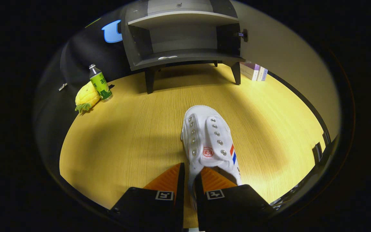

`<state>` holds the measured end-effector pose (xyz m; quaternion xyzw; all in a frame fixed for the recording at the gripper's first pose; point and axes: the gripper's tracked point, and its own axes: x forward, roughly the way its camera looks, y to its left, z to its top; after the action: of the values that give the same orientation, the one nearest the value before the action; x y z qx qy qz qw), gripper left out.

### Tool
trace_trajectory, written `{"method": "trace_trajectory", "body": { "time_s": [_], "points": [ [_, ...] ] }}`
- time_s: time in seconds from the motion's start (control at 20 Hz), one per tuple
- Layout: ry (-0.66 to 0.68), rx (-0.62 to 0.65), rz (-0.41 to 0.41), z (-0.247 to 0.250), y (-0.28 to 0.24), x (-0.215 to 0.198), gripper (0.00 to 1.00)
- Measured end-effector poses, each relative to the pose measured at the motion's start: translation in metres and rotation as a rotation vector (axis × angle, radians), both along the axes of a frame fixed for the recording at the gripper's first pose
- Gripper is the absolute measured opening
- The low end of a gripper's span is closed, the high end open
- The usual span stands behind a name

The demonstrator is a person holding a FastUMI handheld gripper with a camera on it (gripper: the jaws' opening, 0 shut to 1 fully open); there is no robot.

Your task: Open the shoe cabinet door, grab the shoes and put them into the shoe cabinet, then close the shoe cabinet door.

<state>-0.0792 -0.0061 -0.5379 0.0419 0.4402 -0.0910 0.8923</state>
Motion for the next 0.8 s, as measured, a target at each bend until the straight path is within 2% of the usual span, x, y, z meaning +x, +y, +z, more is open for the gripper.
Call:
{"method": "trace_trajectory", "body": {
  "time_s": [0.4,0.55,0.65,0.8],
  "points": [
    [-0.031,-0.055,0.017,-0.005,-0.007,0.017,0.18],
    [-0.034,-0.076,0.023,-0.013,-0.010,0.016,0.19],
    [-0.030,-0.073,0.012,-0.008,-0.010,0.019,0.05],
    [-0.028,-0.081,0.012,-0.006,-0.009,0.019,0.05]
  ]
}}
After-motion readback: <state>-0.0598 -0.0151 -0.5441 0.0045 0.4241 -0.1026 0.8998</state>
